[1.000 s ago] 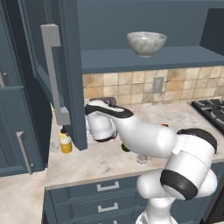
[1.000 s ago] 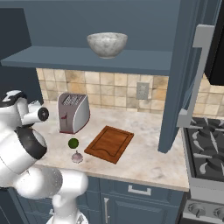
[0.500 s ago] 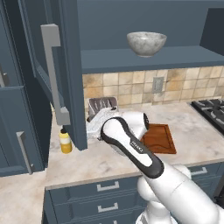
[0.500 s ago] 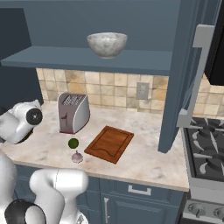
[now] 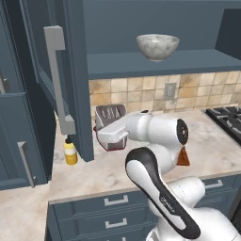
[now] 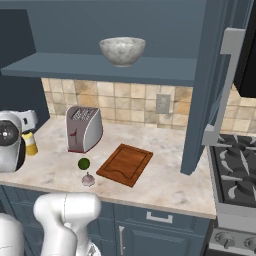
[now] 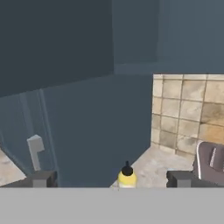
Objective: Open the cabinet. Place the bowl and condiment on the counter. Then place the lime and garlic on the cutting board.
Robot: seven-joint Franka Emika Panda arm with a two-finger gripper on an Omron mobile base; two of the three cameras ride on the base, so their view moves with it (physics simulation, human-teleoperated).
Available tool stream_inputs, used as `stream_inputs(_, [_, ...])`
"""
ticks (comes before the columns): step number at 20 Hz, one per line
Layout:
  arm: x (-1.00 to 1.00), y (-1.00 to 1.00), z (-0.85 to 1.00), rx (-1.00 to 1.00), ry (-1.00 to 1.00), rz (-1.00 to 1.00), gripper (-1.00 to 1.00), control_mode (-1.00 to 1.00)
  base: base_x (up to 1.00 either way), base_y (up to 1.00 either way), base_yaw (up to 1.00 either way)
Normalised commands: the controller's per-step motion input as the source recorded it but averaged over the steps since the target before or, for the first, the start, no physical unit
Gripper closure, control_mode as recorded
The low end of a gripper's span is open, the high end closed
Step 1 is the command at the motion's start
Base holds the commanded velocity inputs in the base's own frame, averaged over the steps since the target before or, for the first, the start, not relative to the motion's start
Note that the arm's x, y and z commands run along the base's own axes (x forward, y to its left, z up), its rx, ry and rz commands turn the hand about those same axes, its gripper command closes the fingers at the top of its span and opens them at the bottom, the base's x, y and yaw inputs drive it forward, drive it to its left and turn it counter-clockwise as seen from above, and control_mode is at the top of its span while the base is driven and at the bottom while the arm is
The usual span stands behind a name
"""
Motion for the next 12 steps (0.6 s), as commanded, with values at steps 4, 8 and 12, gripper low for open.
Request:
stream_inputs(4, [-0.39, -0.58, 0.99, -0.20, 0.14, -0.03, -1.00, -1.00, 0.00, 0.00, 0.00])
stream_inputs(8, [-0.47, -0.64, 0.94, -0.20, 0.11, -0.04, -1.00, -1.00, 0.00, 0.00, 0.00])
stream_inputs(12, [-0.37, -0.78, 0.29, -0.35, 0.01, 0.00, -1.00, -1.00, 0.00, 0.00, 0.00])
